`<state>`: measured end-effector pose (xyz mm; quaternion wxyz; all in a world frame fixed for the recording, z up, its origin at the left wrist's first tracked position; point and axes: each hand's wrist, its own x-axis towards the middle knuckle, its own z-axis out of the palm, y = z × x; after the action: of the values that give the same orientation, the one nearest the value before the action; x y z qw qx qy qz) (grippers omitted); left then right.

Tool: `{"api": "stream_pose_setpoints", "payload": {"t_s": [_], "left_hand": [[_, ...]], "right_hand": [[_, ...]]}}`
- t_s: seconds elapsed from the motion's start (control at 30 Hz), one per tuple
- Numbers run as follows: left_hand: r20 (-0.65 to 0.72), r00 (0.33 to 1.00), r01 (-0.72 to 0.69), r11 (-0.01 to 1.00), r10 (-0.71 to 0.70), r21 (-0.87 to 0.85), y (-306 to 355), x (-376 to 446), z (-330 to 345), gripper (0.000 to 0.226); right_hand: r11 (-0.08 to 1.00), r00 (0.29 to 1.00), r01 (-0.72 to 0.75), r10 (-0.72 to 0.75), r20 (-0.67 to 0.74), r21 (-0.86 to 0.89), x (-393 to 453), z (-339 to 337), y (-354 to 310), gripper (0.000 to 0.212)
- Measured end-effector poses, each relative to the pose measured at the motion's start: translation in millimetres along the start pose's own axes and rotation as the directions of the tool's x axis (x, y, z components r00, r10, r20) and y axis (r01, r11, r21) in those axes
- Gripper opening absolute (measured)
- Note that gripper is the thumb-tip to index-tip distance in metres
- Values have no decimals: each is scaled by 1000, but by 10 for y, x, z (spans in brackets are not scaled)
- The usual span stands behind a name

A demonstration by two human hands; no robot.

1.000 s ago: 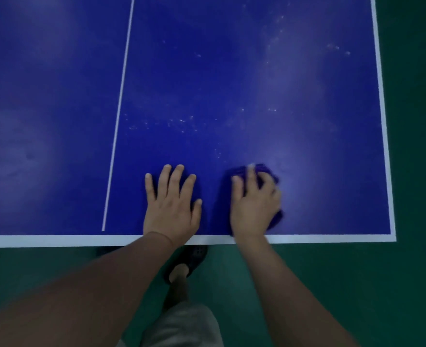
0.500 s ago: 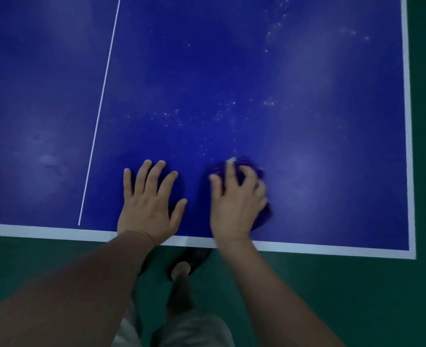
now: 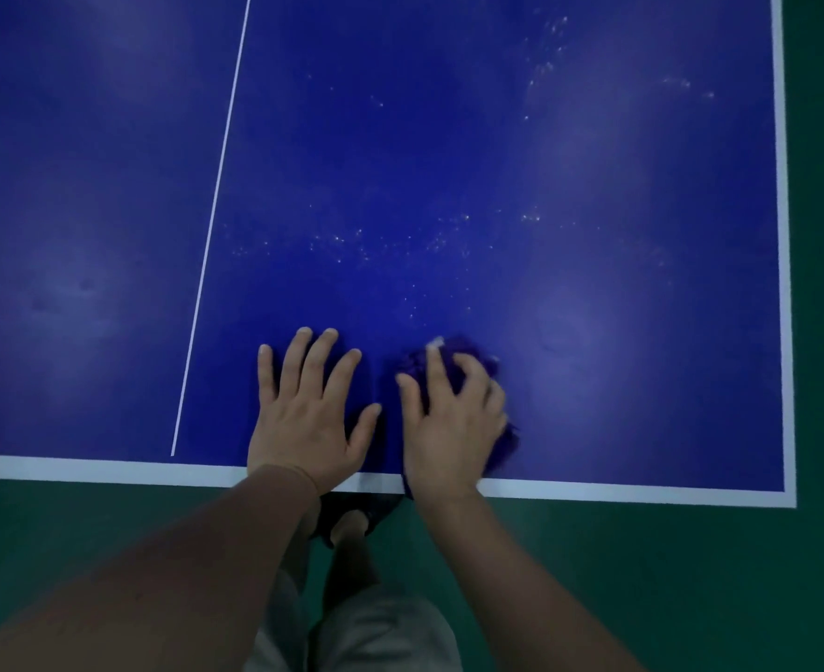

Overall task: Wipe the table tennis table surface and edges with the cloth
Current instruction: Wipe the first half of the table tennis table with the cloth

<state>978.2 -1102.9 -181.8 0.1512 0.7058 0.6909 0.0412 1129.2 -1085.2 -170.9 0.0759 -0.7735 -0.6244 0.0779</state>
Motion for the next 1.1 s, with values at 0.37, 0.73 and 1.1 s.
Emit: {"api": "stream_pose_setpoints", "payload": {"t_s": [0.37,0.73,1.1], "left_hand": [[6,1000,-12,1000,13,-9,-11,15,8,63],[19,1000,-12,1000,12,15,-15,15,16,62],[68,995,-71,997,69,27,-34,17,-17,73]], "right_hand": [[980,981,-196,196,-4,-8,536,-112,385,48],[997,999,44,-45,-4,-64,530,-50,163,49],[999,1000,22,-22,0,-34,200,-11,68,50]]}}
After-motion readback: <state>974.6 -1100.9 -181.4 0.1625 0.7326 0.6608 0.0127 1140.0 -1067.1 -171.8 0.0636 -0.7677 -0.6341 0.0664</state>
